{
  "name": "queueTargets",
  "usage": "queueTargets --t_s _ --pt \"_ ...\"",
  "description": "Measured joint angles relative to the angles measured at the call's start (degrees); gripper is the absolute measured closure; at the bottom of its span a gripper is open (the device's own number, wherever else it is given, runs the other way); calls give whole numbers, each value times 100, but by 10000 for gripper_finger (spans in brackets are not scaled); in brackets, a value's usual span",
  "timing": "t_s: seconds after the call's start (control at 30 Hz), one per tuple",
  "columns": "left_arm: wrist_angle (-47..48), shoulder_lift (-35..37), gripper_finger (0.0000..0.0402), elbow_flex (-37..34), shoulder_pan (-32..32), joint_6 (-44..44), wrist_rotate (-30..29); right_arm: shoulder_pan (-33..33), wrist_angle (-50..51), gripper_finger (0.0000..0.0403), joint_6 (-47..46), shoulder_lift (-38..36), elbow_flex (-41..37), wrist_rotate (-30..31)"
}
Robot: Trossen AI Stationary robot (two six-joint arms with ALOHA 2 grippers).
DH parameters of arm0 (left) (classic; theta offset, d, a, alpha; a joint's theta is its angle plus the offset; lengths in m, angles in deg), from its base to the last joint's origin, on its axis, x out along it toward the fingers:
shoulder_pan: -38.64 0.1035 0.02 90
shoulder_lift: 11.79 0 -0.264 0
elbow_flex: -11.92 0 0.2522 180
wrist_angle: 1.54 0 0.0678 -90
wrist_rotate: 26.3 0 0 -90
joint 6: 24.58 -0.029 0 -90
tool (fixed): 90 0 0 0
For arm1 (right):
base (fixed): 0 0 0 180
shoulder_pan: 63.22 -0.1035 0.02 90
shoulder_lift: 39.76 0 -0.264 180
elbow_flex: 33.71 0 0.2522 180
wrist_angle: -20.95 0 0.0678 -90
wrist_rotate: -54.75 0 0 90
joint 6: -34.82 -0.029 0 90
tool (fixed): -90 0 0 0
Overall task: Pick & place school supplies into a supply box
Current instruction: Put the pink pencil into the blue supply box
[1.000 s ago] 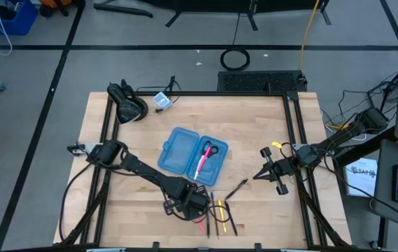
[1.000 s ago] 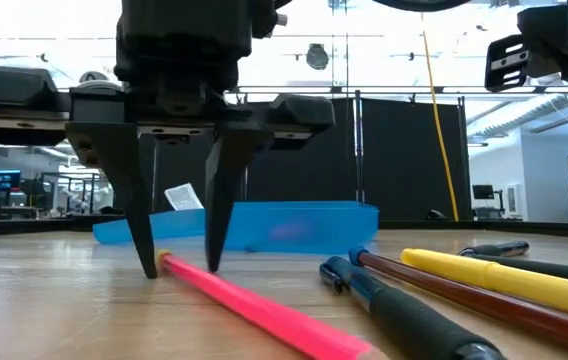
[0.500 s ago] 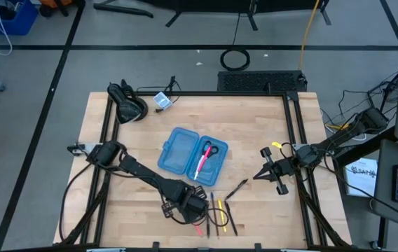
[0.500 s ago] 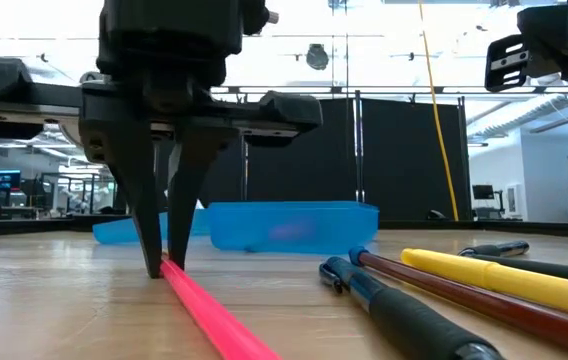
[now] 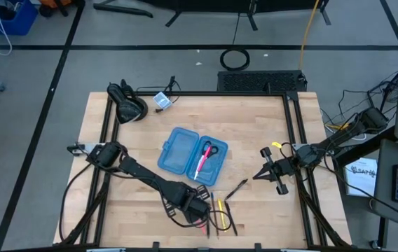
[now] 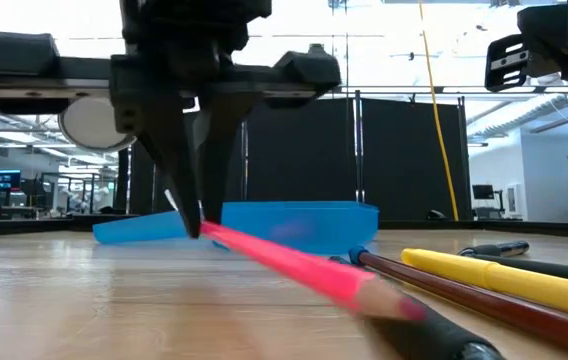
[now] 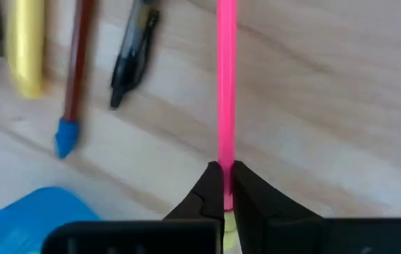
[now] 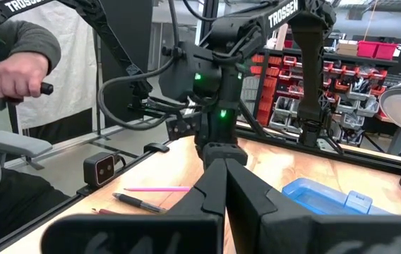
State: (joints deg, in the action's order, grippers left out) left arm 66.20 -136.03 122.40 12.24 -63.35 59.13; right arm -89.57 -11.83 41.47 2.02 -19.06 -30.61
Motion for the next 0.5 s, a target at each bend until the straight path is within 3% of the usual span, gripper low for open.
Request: queueTargets --t_s 0.17,0.5 --pt "242 2 391 145 -4 -175 -187 0 0 403 0 0 0 0" --pt "1638 10 386 949 466 -1453 -1433 0 0 403 -45 0 0 0"
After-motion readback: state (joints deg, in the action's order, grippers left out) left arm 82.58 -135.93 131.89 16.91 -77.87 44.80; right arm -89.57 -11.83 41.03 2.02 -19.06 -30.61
